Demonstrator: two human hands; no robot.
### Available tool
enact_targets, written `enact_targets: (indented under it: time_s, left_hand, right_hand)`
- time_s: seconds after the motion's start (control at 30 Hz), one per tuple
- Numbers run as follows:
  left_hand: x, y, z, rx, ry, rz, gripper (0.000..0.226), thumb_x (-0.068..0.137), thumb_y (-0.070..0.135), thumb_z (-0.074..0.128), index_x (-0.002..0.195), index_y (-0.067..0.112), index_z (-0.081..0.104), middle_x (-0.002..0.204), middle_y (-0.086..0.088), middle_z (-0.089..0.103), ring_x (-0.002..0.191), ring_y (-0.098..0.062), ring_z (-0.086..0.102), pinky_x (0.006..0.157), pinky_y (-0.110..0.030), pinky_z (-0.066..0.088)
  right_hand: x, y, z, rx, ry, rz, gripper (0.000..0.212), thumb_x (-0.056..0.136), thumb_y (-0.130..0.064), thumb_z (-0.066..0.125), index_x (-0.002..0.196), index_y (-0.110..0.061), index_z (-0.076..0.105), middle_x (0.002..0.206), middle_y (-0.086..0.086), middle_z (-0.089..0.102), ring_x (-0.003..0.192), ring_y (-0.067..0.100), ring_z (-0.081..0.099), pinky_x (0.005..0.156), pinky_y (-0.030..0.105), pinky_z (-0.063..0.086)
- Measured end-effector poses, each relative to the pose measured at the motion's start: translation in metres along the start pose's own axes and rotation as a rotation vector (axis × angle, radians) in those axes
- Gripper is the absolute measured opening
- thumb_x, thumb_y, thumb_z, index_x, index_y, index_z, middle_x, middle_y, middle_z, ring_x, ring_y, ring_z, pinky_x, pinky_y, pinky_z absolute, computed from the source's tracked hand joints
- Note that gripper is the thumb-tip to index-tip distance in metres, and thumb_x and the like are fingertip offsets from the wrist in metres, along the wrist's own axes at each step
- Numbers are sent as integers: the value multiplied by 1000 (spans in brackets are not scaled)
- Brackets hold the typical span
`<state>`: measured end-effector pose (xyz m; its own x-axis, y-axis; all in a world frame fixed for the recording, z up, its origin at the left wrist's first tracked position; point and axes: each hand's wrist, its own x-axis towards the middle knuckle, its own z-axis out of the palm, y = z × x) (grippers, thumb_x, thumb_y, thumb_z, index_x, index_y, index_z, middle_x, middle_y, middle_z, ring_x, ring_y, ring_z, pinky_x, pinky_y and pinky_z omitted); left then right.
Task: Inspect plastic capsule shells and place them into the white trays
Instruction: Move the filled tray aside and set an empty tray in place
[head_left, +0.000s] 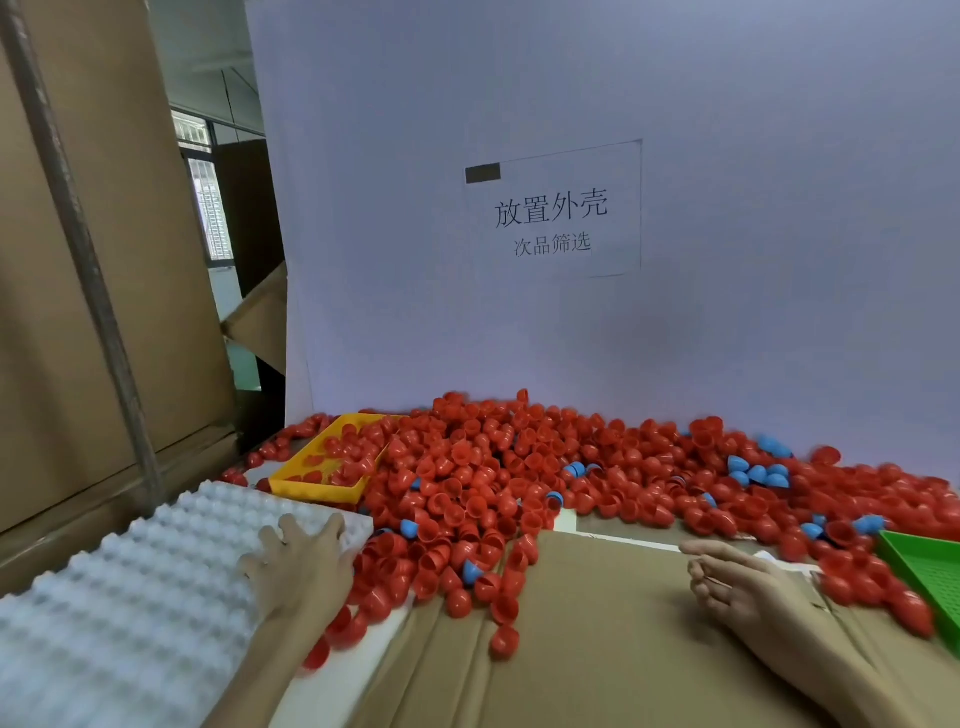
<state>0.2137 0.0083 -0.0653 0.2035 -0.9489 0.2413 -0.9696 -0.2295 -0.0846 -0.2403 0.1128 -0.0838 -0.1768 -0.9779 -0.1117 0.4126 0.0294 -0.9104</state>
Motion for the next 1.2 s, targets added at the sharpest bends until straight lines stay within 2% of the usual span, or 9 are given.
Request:
enact_targets:
  time_s: [0.2,0.4,0.53,0.73,0.83,0.97,1.07,1.13,1.2]
  left_hand:
    - [9,-7,-17,-162,-4,-67,45,99,71,45,135,46,55,138,-12,51,124,-33,47,98,-48,44]
    - [26,-28,-62,-584,18,-51,39,85,57,79,115,32,76,120,-9,69,113,-36,57,99,-55,47]
    - [27,-34,-87,-756,-40,-72,42,88,54,78,117,24,79,119,-12,75,114,-37,64,98,-54,53]
    - [22,-23,-121,-735,82,-71,40,91,52,76,116,21,80,116,-14,76,113,-40,63,94,-49,53]
    - [10,-7,-148,-747,156,17,37,90,50,78,112,21,82,105,-11,79,107,-36,67,92,-44,54]
    - [-31,35,-181,-780,185,235,30,88,58,75,110,40,80,108,-1,77,110,-36,65,96,-57,54]
    - [-79,80,-186,-801,244,491,29,85,58,75,111,46,79,113,8,69,116,-29,55,97,-51,48]
    - [-117,110,-179,-785,255,662,26,86,61,72,110,52,77,110,16,62,113,-18,48,94,-44,42]
    - [-156,135,-166,-680,239,864,26,89,69,64,113,60,71,111,22,54,111,-12,43,90,-40,38]
  right_hand:
    - [-1,1,0,26,-23,10,36,83,-5,65,116,7,69,81,16,63,67,19,63,57,21,57]
    - [-5,-2,3,51,-54,-15,27,90,0,60,115,8,68,79,15,62,67,19,61,56,21,55]
    - [-9,-4,3,17,-48,-12,23,100,4,52,116,7,68,79,14,61,70,20,58,57,22,53]
    - [-6,-3,-1,-11,-38,-3,25,98,2,54,118,7,68,77,11,62,68,18,58,58,23,50]
    - [-3,-3,-2,-34,-20,-3,28,99,2,53,122,10,66,75,10,63,64,18,60,58,24,50]
    - [-5,-11,-1,27,-54,-4,44,91,-11,62,132,6,63,84,12,68,69,20,67,59,27,58]
    - [-14,-26,-3,115,-147,-9,51,97,-34,60,140,-7,65,122,16,73,104,30,75,77,35,64]
    - [-20,-35,-8,223,-240,13,56,106,-46,48,149,-10,56,146,23,61,133,40,62,92,45,62]
    - [-26,-41,-15,299,-294,24,64,108,-56,41,155,-14,46,155,27,50,143,45,50,106,55,54]
